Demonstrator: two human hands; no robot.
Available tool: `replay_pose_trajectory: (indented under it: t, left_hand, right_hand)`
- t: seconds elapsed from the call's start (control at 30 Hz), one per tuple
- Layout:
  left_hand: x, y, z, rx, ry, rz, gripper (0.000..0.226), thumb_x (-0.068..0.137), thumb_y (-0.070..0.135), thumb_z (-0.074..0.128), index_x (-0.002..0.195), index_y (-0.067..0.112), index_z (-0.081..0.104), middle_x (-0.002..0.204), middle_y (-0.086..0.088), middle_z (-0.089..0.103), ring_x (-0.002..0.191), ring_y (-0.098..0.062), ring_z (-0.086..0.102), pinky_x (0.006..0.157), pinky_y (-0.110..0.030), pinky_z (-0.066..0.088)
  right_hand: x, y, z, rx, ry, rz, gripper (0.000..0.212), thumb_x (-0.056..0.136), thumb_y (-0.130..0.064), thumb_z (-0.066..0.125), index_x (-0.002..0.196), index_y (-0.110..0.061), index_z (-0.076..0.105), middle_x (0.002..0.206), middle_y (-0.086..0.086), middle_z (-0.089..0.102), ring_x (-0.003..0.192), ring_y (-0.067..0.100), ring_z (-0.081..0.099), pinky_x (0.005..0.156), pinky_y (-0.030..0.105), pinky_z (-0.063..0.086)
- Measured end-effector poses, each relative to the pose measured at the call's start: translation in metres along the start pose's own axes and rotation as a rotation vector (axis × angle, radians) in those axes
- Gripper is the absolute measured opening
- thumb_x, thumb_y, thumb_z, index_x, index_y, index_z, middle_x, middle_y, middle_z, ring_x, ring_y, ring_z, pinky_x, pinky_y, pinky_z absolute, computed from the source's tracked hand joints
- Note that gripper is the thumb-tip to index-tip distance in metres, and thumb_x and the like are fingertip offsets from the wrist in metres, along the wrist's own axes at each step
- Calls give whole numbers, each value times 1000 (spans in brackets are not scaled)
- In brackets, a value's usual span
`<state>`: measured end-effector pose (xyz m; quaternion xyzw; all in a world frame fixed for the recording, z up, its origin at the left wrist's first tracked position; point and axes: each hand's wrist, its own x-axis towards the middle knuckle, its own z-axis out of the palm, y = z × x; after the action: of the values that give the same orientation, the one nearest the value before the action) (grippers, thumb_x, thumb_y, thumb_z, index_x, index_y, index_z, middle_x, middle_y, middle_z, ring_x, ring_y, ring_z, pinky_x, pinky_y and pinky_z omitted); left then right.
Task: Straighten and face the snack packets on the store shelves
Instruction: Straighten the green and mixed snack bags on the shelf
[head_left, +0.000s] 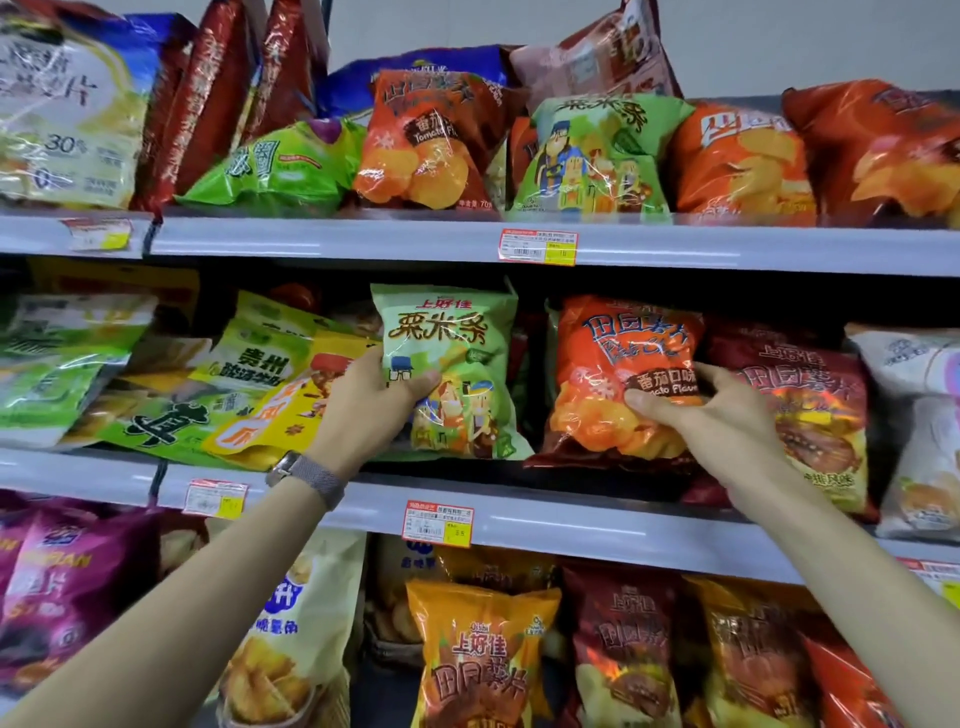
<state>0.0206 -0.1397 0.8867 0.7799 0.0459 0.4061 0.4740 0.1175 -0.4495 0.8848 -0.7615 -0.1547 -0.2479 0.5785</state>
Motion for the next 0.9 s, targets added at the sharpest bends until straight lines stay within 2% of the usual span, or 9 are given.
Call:
replay_pose_trajectory:
  t: [0.07, 0.2, 0.33, 0.4, 0.47, 0.57, 0.63, 0.73, 0.9]
  left_hand:
    - [-6, 2, 2, -70, -16, 12, 25, 97, 35, 75, 116, 21, 68, 97, 5, 81, 78, -12, 79, 65, -38, 66]
    - [-12, 8, 4, -81, -80, 41, 20, 96, 40, 74, 112, 28, 71, 97, 7, 82, 85, -14, 80, 71, -44, 67]
    - [-21, 16, -2, 79, -8, 143, 18, 98, 46, 70, 107, 30, 70, 88, 11, 79, 77, -5, 75, 69, -35, 63]
    - [-27, 16, -11, 133, 48, 154, 19, 98, 49, 69, 105, 31, 69, 85, 13, 76, 76, -7, 73, 66, -35, 61]
    - [-32, 12, -23, 135, 85, 132, 21, 97, 49, 69, 103, 29, 69, 84, 13, 75, 75, -5, 72, 67, -35, 59]
    - [-39, 2, -43, 120, 133, 98, 21, 98, 49, 68, 100, 29, 69, 85, 8, 76, 78, -12, 73, 74, -41, 61]
    - [-43, -2, -57, 106, 178, 84, 20, 98, 48, 68, 101, 29, 70, 87, 9, 76, 81, -12, 73, 74, -38, 60]
    - [-47, -10, -78, 115, 237, 68, 20, 99, 45, 68, 104, 27, 71, 86, 14, 74, 72, 7, 68, 60, -14, 48]
    - [-58, -19, -106, 114, 304, 36, 28, 96, 51, 68, 108, 26, 72, 92, 12, 77, 82, -2, 71, 67, -26, 49]
  right_hand:
    - [3, -4, -7, 29, -14, 8, 108, 46, -62, 96, 139, -23, 59, 109, -6, 76, 95, 17, 75, 88, 39, 60]
    - [2, -9, -18, 70, -113, 35, 70, 71, -29, 93, 133, -13, 64, 100, -2, 77, 68, 1, 74, 54, 13, 53]
    - [-2, -2, -21, 16, -109, 31, 73, 65, -37, 94, 129, -15, 67, 100, -3, 79, 84, 15, 77, 76, 31, 60]
    - [-6, 0, -17, -17, -90, 18, 88, 61, -45, 96, 136, -17, 61, 106, -3, 77, 92, 18, 75, 84, 36, 60]
    - [-10, 2, -9, -25, -35, 0, 112, 47, -65, 94, 143, -22, 55, 113, -5, 75, 99, 19, 74, 91, 43, 60]
    - [-14, 6, 11, -20, -2, -36, 118, 41, -79, 87, 143, -29, 53, 119, -9, 73, 105, 18, 72, 95, 47, 59]
    - [-20, 1, 31, 0, -5, -53, 109, 51, -73, 90, 143, -29, 53, 121, -8, 72, 108, 18, 71, 98, 47, 58]
    - [-29, -10, 63, 17, -16, -78, 95, 66, -57, 91, 147, -27, 50, 119, -7, 73, 112, 17, 68, 103, 46, 54]
    - [-41, -33, 116, 49, -69, -109, 95, 78, -50, 86, 155, -23, 37, 131, -4, 68, 121, 19, 61, 106, 39, 47]
